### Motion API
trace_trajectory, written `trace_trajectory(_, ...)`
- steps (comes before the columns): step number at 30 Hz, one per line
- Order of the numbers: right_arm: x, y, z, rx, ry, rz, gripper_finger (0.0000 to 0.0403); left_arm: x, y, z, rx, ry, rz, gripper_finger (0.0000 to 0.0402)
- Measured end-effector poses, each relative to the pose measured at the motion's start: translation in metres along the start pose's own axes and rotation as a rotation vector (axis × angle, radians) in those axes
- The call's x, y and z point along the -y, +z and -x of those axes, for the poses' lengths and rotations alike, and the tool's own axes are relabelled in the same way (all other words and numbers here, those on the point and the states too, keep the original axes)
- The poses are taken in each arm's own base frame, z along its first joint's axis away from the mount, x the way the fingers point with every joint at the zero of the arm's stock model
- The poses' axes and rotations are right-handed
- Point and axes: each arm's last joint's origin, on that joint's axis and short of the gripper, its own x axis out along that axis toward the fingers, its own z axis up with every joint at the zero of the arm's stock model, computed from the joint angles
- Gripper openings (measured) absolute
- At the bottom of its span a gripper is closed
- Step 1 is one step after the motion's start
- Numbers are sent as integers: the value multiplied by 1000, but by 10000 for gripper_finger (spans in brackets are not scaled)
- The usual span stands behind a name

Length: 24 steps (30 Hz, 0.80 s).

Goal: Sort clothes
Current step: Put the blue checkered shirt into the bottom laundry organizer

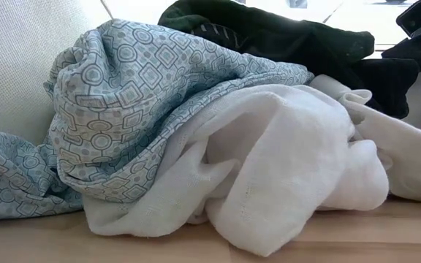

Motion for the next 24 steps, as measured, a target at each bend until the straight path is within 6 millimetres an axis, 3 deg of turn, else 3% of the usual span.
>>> trace_trajectory(6, 0, 0, 0, 0, 0, 0, 0, -20, -9, -31, -62, -22, 122, 215)
trace_trajectory(9, 0, 0, 0, 0, 0, 0, 0, -23, -13, -48, -84, -125, 176, 241)
trace_trajectory(13, 0, 0, 0, 0, 0, 0, 0, -15, -11, -63, -54, -380, 153, 246)
trace_trajectory(17, 0, 0, 0, 0, 0, 0, 0, 1, -4, -62, 52, -611, 40, 241)
trace_trajectory(24, 0, 0, 0, 0, 0, 0, 0, -2, -5, -81, 50, -530, 36, 229)
